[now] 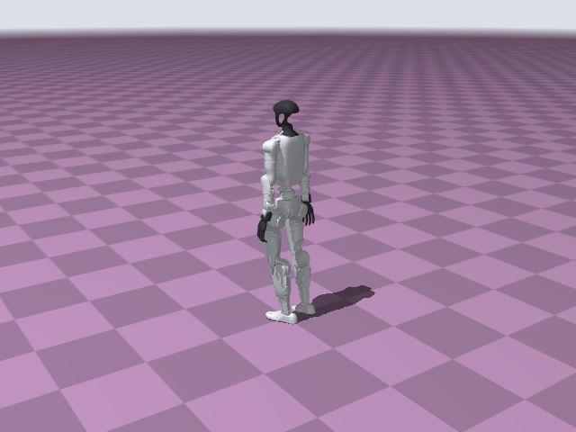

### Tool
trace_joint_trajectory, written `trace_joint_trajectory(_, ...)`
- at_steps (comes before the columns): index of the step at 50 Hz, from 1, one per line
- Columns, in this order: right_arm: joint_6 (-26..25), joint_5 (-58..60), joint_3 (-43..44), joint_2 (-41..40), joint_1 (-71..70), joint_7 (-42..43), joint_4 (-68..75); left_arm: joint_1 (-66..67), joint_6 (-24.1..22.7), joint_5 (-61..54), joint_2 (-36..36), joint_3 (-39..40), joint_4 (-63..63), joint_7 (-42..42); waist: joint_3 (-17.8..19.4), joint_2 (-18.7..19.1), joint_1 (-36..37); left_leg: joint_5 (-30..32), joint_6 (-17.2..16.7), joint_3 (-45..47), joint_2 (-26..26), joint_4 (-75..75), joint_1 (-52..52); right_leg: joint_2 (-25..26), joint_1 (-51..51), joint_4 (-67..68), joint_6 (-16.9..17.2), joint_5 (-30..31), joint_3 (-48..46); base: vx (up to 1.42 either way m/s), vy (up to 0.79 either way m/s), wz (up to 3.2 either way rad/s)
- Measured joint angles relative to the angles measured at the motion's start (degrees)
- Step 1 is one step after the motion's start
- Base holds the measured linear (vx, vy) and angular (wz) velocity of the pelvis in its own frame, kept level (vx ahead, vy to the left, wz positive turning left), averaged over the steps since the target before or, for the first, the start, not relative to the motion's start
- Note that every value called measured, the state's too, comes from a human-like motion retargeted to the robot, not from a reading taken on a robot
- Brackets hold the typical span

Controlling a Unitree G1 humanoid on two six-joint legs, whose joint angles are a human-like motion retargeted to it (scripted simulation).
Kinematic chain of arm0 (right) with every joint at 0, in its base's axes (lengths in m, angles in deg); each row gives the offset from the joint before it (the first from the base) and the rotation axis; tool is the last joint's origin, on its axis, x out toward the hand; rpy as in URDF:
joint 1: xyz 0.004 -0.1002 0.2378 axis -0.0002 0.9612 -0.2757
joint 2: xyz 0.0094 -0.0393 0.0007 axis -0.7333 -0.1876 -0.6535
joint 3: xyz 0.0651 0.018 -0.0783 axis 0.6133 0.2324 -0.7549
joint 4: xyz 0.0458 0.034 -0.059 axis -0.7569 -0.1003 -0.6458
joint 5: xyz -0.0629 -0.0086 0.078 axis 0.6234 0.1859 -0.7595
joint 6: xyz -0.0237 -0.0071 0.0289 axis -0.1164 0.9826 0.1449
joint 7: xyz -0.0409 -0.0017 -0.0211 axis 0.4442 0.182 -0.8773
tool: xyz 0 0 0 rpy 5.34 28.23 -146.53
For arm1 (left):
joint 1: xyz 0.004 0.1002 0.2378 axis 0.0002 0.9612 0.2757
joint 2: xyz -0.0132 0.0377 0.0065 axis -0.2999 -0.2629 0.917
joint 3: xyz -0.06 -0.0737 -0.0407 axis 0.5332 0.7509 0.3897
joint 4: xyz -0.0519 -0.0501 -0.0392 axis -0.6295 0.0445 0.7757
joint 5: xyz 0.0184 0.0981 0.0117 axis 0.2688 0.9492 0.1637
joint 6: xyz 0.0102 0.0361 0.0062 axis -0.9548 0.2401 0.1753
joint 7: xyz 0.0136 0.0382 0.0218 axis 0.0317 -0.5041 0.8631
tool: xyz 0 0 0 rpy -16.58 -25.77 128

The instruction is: In place motions

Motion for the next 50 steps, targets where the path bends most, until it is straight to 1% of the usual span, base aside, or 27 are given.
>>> trace_joint_trajectory(5,0.02,0.00,-0.02,-0.01,0.00,0.05,0.00,-0.04,0.67,0.27,0.11,-0.07,0.01,-1.12,0.06,0.03,0.05,0.00,-0.01,0.08,0.00,0.02,-0.04,-0.03,-0.05,0.01,0.04,-0.03,0.06,0.00,0.00,0.00)
trace_joint_trajectory(12,0.03,0.01,-0.05,-0.04,-0.02,0.07,0.01,-0.20,3.07,0.88,0.15,-0.28,0.08,-6.31,0.15,0.04,0.02,0.01,-0.02,0.05,-0.01,0.02,-0.06,-0.05,-0.05,0.01,0.06,-0.05,0.05,0.00,0.00,0.00)
trace_joint_trajectory(50,0.02,0.24,0.11,0.09,-0.12,0.08,0.41,-0.56,3.29,0.83,0.26,-0.45,0.33,-6.64,0.03,0.39,-0.01,-0.20,0.08,-0.64,-0.10,0.03,0.00,-0.09,0.05,-0.02,-0.10,0.19,-0.67,0.00,0.00,0.00)
